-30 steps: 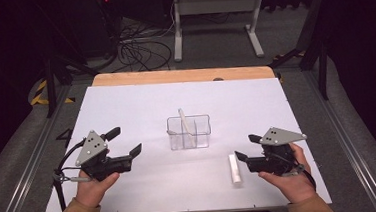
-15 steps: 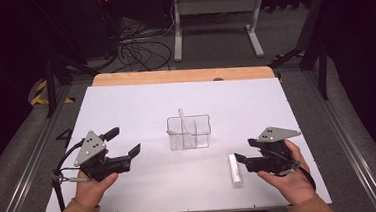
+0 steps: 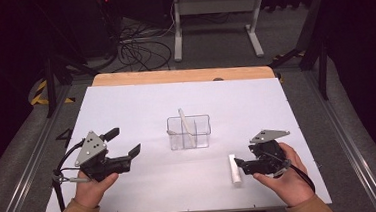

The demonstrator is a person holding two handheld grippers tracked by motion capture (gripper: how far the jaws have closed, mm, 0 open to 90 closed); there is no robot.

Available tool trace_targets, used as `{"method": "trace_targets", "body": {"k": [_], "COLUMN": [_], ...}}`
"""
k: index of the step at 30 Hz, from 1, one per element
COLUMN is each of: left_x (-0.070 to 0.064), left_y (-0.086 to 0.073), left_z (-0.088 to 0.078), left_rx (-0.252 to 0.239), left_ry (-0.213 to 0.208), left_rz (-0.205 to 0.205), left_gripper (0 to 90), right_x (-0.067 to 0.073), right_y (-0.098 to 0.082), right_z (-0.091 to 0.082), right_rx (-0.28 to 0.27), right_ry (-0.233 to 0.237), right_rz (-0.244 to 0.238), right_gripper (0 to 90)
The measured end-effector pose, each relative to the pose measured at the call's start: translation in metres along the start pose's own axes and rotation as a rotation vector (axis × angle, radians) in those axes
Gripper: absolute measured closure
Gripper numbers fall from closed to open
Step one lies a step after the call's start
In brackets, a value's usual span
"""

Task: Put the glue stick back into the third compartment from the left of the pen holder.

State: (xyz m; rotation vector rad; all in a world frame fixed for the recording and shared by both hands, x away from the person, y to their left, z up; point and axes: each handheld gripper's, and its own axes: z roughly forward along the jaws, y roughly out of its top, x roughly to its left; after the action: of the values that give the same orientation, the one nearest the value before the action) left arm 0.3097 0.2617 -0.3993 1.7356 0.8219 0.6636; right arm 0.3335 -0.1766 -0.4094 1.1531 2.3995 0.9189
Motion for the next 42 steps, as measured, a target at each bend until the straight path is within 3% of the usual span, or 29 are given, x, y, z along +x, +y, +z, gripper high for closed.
{"method": "trace_targets", "body": {"k": [10, 14, 19, 26, 36, 42], "left_x": [0.001, 0.001, 0.002, 0.002, 0.003, 0.003], "left_y": [0.0, 0.0, 0.0, 0.0, -0.001, -0.001], "left_z": [-0.001, -0.001, -0.002, -0.002, -0.002, -0.002], "left_rx": [-0.001, 0.002, 0.003, 0.0, 0.006, 0.009], "left_ry": [0.004, 0.005, 0.007, 0.01, 0.01, 0.008], "left_rz": [0.0, -0.002, -0.002, -0.003, -0.003, -0.005], "left_gripper": [15.8, 15.8, 16.0, 16.0, 16.3, 16.5], "right_x": [0.005, 0.007, 0.011, 0.016, 0.016, 0.017], "right_y": [-0.002, -0.004, -0.005, -0.006, -0.007, -0.007], "right_z": [0.006, 0.01, 0.013, 0.018, 0.028, 0.033], "right_rx": [0.043, 0.091, 0.136, 0.196, 0.267, 0.307], "right_ry": [0.003, -0.006, 0.015, 0.019, 0.032, 0.033], "right_rz": [0.01, 0.032, 0.105, 0.153, 0.268, 0.305], "right_gripper": [34.8, 38.7, 41.0, 43.1, 49.7, 53.1]}}
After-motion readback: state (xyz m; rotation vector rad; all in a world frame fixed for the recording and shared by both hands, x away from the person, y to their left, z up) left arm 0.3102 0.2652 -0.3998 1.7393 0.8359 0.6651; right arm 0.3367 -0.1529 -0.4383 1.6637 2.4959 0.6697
